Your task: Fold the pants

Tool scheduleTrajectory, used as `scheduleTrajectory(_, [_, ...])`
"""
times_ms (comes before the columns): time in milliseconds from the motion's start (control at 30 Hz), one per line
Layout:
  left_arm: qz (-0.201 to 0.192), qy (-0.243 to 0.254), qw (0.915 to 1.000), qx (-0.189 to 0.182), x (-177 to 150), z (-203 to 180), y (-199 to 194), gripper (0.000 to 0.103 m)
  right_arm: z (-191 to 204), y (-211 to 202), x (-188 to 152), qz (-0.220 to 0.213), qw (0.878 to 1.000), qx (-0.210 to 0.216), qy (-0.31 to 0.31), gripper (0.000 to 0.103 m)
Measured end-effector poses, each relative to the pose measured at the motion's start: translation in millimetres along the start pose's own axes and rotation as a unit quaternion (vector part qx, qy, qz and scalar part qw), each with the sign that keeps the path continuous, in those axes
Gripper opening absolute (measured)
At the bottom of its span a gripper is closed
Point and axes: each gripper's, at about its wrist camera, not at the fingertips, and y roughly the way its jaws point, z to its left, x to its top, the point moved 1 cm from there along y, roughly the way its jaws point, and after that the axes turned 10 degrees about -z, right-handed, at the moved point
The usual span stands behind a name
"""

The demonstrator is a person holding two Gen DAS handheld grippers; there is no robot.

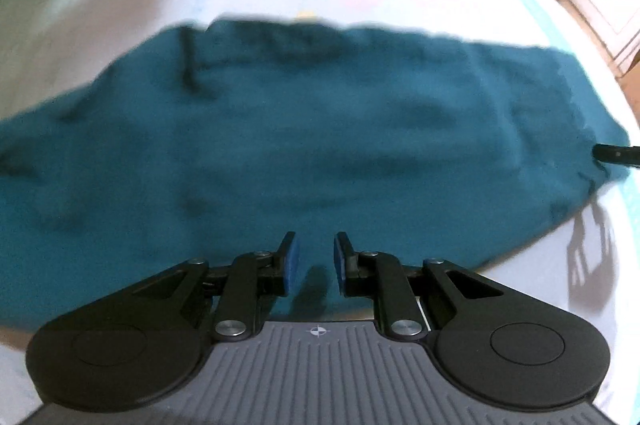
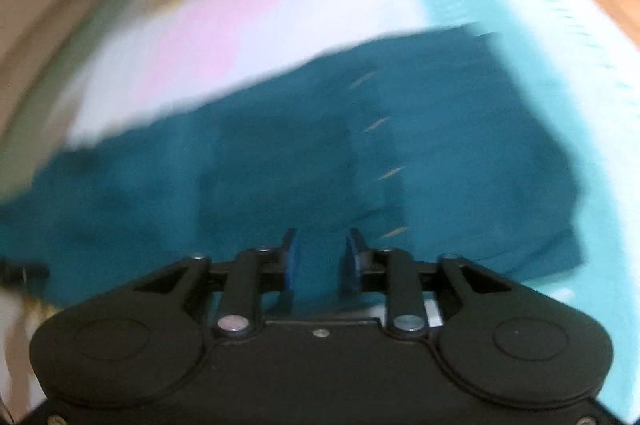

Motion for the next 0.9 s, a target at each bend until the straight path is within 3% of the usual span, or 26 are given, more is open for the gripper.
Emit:
scheduleTrajectory(67, [-0.015,0.001,0.9999,-0.007,15.9,-8.7,0.0,0.018,-23.1,-13.0,8.2,-0.041,0.998,-0.025,0.032,0.06])
scheduleTrajectory(167, [-0.03,0.012,0.9992,-0.023,36.2,-28.3,6.4,0.018,-52.3,-28.3,13.6,-0.082,0.993,-0.082,0.037,0.06])
scheduleTrajectory(333, [-0.025,0.027,0.998,-0.052,52.6,-54.2,21.1,0.018,-101.0,-36.6,18.9,-0.097,0.989,-0.087,0.073,0.06])
scheduleTrajectory(467, [-0.015,0.036,0.9975,-0.059,52.9,-66.8,32.3,0.018,-118.9,-26.5,26.7,-0.101,0.991,-0.044,0.075,0.061])
scheduleTrajectory(700, [0.011,0.024,0.9973,-0.069,53.0,-75.8,48.8,0.018,-119.0,-9.4,33.9,-0.011,0.996,0.029,0.082,0.054])
scheduleTrajectory(800, [0.01,0.027,0.997,-0.072,54.5,-76.7,49.6,0.018,-112.0,-25.1,41.4,-0.02,0.987,0.109,0.119,0.053])
scheduleTrajectory(833, [0.011,0.025,0.9969,-0.074,55.1,-76.9,51.0,0.018,-109.6,-31.8,42.9,-0.027,0.987,0.109,0.114,0.05])
scheduleTrajectory(900, [0.015,0.021,0.9965,-0.08,56.9,-78.5,54.8,0.018,-104.5,-31.1,44.8,-0.027,0.997,0.038,0.067,0.054])
